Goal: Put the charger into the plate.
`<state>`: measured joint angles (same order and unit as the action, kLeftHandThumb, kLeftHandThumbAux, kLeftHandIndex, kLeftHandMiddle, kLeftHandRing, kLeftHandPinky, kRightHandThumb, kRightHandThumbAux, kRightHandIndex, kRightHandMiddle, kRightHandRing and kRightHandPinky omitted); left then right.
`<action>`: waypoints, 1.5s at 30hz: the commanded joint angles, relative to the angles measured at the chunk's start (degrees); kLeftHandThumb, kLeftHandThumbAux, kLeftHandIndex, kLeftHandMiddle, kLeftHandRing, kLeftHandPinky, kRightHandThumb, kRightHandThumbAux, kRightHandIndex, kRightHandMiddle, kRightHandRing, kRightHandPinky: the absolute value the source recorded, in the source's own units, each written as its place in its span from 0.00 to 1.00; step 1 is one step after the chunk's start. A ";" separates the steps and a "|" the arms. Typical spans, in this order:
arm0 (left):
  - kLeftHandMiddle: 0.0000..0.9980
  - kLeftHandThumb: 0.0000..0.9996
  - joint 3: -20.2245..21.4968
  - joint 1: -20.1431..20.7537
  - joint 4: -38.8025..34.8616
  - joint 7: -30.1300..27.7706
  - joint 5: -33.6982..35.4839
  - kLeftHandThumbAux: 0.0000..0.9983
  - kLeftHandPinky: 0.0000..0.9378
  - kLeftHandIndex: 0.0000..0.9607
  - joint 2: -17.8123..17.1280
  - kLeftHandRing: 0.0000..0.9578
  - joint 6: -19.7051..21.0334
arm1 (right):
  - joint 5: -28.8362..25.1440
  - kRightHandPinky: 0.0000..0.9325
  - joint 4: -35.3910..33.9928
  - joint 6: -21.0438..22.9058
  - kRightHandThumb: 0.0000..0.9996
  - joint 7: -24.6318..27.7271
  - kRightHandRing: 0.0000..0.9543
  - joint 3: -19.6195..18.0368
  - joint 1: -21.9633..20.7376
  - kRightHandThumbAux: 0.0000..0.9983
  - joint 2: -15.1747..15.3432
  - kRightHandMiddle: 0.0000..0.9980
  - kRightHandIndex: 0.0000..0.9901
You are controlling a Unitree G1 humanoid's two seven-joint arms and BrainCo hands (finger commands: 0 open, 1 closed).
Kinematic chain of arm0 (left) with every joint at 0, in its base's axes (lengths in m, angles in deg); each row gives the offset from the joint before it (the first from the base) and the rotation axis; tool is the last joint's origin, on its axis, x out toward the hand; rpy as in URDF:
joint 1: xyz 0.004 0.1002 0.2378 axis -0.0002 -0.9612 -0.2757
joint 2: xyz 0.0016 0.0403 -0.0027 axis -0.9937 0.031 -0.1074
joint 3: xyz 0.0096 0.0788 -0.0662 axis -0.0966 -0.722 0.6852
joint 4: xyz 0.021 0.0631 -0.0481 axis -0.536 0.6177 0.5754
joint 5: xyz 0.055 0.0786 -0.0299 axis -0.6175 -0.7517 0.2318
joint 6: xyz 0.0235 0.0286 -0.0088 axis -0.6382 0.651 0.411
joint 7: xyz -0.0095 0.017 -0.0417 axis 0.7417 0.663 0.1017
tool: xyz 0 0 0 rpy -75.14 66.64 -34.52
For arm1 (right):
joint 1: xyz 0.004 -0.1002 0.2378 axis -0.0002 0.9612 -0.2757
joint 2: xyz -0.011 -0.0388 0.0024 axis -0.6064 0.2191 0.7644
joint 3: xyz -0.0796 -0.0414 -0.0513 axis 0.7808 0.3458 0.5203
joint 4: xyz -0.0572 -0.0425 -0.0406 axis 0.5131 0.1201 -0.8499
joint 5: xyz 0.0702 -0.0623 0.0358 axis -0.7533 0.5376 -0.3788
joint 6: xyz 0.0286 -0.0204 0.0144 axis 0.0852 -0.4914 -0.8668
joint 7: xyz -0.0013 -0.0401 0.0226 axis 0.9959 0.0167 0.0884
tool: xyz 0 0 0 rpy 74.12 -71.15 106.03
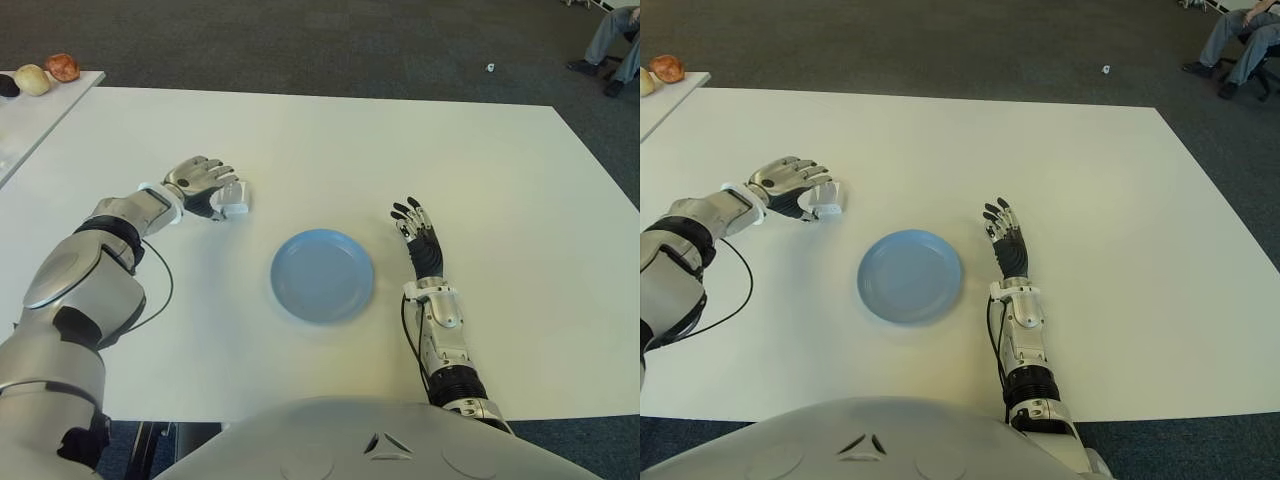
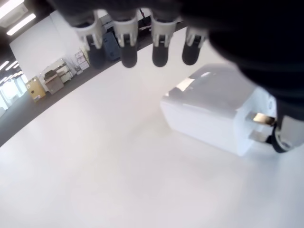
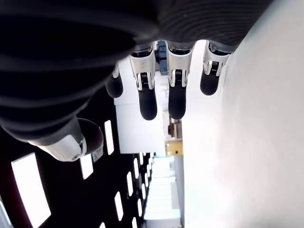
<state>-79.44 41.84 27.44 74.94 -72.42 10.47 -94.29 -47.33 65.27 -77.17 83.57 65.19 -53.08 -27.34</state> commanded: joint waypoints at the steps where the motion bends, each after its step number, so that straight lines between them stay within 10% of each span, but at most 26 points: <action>1: 0.00 0.08 0.10 0.50 -0.06 -1.18 0.22 0.45 0.00 0.00 0.82 0.00 -0.31 | -0.26 0.08 3.08 2.93 0.00 -0.40 0.19 -0.18 3.91 0.50 -0.56 0.21 0.00; 45: 0.00 0.11 3.00 1.19 0.00 -7.98 3.63 0.47 0.00 0.00 2.12 0.00 -1.66 | -0.34 0.07 4.04 2.50 0.00 -0.02 0.20 -0.38 3.60 0.51 -0.07 0.22 0.00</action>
<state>-77.03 42.50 27.09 68.56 -69.49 11.49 -96.24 -47.45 65.40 -77.23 83.73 65.12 -53.11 -27.15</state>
